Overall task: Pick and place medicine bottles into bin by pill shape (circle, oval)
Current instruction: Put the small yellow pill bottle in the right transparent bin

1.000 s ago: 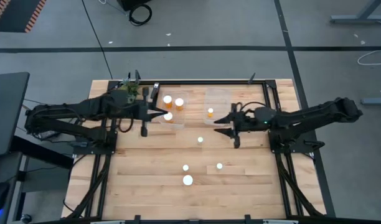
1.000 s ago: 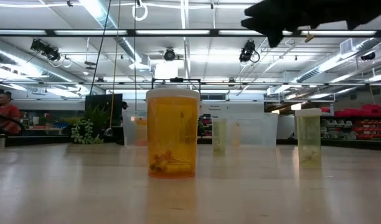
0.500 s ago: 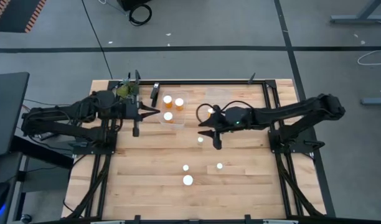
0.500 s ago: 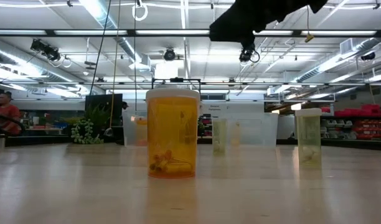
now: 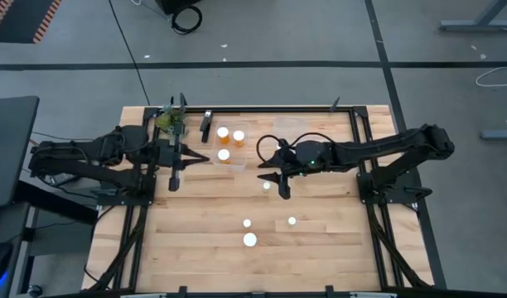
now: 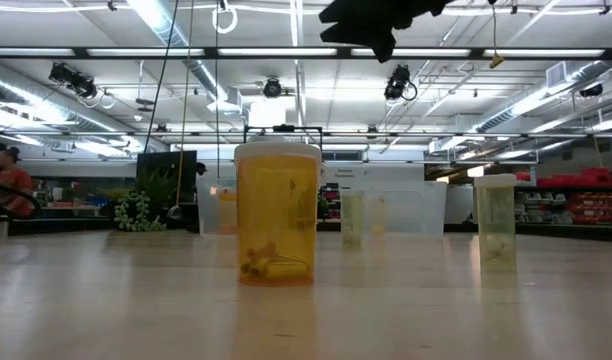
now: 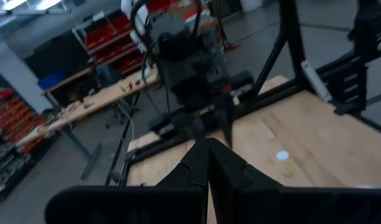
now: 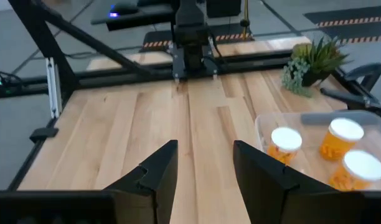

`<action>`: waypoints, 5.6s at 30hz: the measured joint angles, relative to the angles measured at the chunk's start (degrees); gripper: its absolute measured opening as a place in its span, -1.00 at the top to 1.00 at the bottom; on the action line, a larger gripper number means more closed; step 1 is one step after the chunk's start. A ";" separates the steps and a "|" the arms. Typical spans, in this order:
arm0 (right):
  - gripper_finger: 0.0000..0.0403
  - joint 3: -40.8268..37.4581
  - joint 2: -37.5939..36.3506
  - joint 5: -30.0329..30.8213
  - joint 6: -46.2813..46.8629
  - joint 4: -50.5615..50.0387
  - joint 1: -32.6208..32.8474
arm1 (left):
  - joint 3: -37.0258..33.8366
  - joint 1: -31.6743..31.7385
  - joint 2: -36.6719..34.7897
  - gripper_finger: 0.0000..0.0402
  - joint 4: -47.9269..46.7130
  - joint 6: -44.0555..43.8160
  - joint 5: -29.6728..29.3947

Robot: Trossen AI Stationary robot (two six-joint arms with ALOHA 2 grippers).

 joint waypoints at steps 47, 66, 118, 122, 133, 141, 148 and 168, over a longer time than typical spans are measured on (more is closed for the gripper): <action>-0.13 20.85 25.44 3.28 -4.12 -31.58 -2.97 | -15.19 4.62 -26.39 0.89 9.21 0.04 1.98; -0.09 20.67 26.43 1.48 -3.12 -34.46 -2.61 | -15.19 4.62 -25.62 0.91 8.91 0.07 1.92; 0.29 15.37 26.40 2.34 -1.80 -31.73 -1.54 | -15.17 4.63 -25.27 0.84 8.87 0.11 1.89; 0.30 18.14 26.40 2.34 -2.03 -35.56 -1.83 | -15.17 4.62 -25.27 0.85 8.76 0.13 1.89; 0.30 26.69 26.40 2.78 -4.84 -43.89 -3.73 | -15.17 4.62 -25.27 0.85 8.32 0.13 1.89; 0.30 30.18 26.34 2.80 -7.52 -48.24 -8.61 | -15.17 4.64 -25.27 0.85 8.30 0.15 1.89; 0.30 30.31 26.34 2.80 -7.82 -48.09 -14.70 | -15.17 4.68 -25.27 0.86 8.02 0.20 1.89; 0.30 30.27 19.66 2.49 -7.98 -48.93 -26.00 | -15.15 4.68 -25.27 0.87 7.60 0.63 1.87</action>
